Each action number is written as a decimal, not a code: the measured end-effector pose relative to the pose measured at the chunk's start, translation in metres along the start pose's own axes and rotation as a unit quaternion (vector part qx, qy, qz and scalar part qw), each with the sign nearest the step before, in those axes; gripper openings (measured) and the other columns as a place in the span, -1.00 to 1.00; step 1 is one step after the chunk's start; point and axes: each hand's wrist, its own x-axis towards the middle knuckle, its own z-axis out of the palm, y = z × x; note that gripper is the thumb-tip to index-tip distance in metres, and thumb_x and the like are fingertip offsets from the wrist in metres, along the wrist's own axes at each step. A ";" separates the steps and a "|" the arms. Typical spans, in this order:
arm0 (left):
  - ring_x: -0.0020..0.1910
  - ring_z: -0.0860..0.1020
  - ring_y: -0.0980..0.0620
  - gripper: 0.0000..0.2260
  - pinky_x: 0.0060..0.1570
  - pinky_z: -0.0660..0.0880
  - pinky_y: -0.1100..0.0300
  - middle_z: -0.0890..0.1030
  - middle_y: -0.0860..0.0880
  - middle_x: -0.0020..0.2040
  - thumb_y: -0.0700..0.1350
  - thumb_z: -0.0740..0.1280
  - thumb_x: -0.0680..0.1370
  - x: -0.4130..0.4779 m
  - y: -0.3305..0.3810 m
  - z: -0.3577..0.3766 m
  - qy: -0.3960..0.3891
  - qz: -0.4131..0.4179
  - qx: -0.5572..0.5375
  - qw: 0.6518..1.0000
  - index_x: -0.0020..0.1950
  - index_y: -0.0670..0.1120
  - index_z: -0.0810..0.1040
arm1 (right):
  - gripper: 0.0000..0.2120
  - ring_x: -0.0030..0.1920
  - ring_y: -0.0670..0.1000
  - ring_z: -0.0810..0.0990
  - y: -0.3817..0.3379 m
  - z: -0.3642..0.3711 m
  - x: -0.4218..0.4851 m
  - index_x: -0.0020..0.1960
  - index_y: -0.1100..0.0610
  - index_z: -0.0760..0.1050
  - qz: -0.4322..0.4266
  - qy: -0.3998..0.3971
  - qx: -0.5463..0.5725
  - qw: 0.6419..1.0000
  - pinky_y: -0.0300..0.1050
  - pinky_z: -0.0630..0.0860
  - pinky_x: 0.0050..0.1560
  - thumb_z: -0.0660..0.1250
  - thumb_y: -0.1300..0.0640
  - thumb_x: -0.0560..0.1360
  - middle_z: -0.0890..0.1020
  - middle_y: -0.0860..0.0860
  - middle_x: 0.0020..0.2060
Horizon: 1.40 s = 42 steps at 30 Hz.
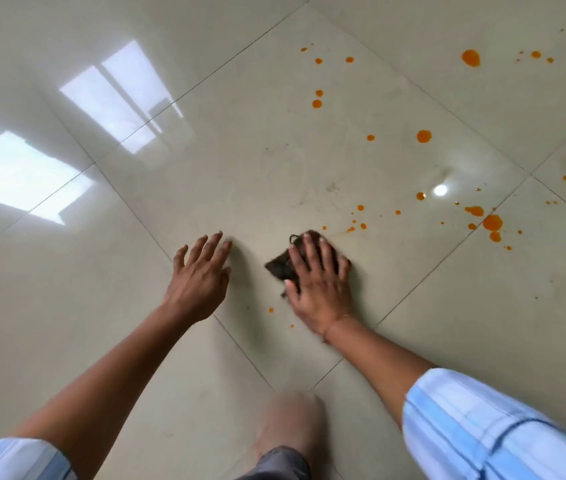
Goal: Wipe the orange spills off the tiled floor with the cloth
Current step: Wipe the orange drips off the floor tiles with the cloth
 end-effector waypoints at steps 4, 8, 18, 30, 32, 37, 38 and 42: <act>0.55 0.05 -0.12 -0.49 0.46 0.03 -0.08 0.07 -0.07 0.59 -0.05 0.12 0.64 -0.017 -0.022 0.006 -0.005 -0.042 -0.033 0.999 0.57 -0.05 0.08 | -0.35 0.48 0.16 0.26 -0.026 0.017 -0.046 0.49 -0.01 0.29 -0.197 -0.049 -0.018 0.979 0.18 0.12 0.36 0.17 -0.15 0.42 0.26 0.08 0.52; 0.55 0.02 -0.10 -0.49 0.45 0.07 -0.05 -0.01 -0.05 0.60 -0.03 0.08 0.65 -0.030 -0.029 0.010 -0.027 -0.047 -0.048 0.997 0.58 -0.05 0.02 | -0.33 0.45 0.14 0.25 0.021 0.006 -0.030 0.49 -0.04 0.29 -0.209 -0.026 -0.055 0.976 0.19 0.26 0.31 0.19 -0.17 0.40 0.29 0.07 0.51; 0.55 0.02 -0.08 -0.50 0.44 0.08 -0.03 -0.01 -0.05 0.60 -0.07 0.06 0.65 -0.061 -0.062 0.014 -0.032 -0.098 -0.048 0.994 0.58 -0.04 0.01 | -0.34 0.44 0.15 0.30 -0.030 0.016 -0.005 0.46 -0.04 0.33 -0.296 -0.037 -0.060 0.952 0.15 0.17 0.31 0.18 -0.17 0.38 0.31 0.07 0.49; 0.55 0.03 -0.11 -0.50 0.43 0.08 -0.04 0.05 -0.06 0.59 -0.15 0.06 0.63 -0.069 -0.074 0.034 -0.001 -0.107 -0.050 0.993 0.57 0.04 0.07 | -0.34 0.44 0.14 0.30 -0.046 0.023 0.012 0.45 -0.06 0.36 -0.358 -0.040 -0.076 0.930 0.14 0.21 0.28 0.25 -0.14 0.35 0.33 0.06 0.49; 0.54 0.05 -0.13 -0.49 0.42 0.07 -0.05 0.07 -0.08 0.59 -0.19 0.09 0.61 -0.068 -0.071 0.034 0.012 -0.107 -0.052 0.993 0.56 0.02 0.11 | -0.35 0.43 0.16 0.29 -0.063 0.019 0.044 0.45 -0.06 0.35 -0.223 -0.024 -0.065 0.972 0.17 0.20 0.29 0.26 -0.12 0.36 0.34 0.07 0.48; 0.54 0.06 -0.14 -0.50 0.42 0.07 -0.06 0.09 -0.10 0.58 -0.15 0.14 0.61 -0.048 -0.057 0.026 0.034 -0.091 -0.052 0.994 0.56 -0.01 0.15 | -0.36 0.47 0.16 0.27 -0.062 0.025 0.004 0.46 -0.05 0.34 -0.306 -0.048 -0.031 0.950 0.18 0.19 0.33 0.20 -0.14 0.39 0.30 0.07 0.50; 0.54 0.05 -0.14 -0.51 0.43 0.05 -0.06 0.08 -0.09 0.58 -0.11 0.12 0.63 -0.039 -0.050 0.025 0.033 -0.080 -0.057 0.995 0.56 -0.01 0.14 | -0.35 0.46 0.16 0.28 -0.034 0.019 -0.001 0.46 -0.05 0.34 -0.316 -0.055 -0.040 0.946 0.17 0.21 0.31 0.21 -0.15 0.37 0.30 0.06 0.50; 0.56 -0.01 -0.11 -0.50 0.45 -0.02 -0.02 0.03 -0.06 0.59 0.03 0.11 0.65 -0.002 -0.012 0.017 0.030 -0.024 -0.064 0.997 0.57 0.01 0.09 | -0.35 0.41 0.21 0.34 0.042 -0.015 0.063 0.48 -0.04 0.31 -0.140 -0.003 -0.076 0.987 0.13 0.21 0.28 0.14 -0.16 0.40 0.32 0.11 0.49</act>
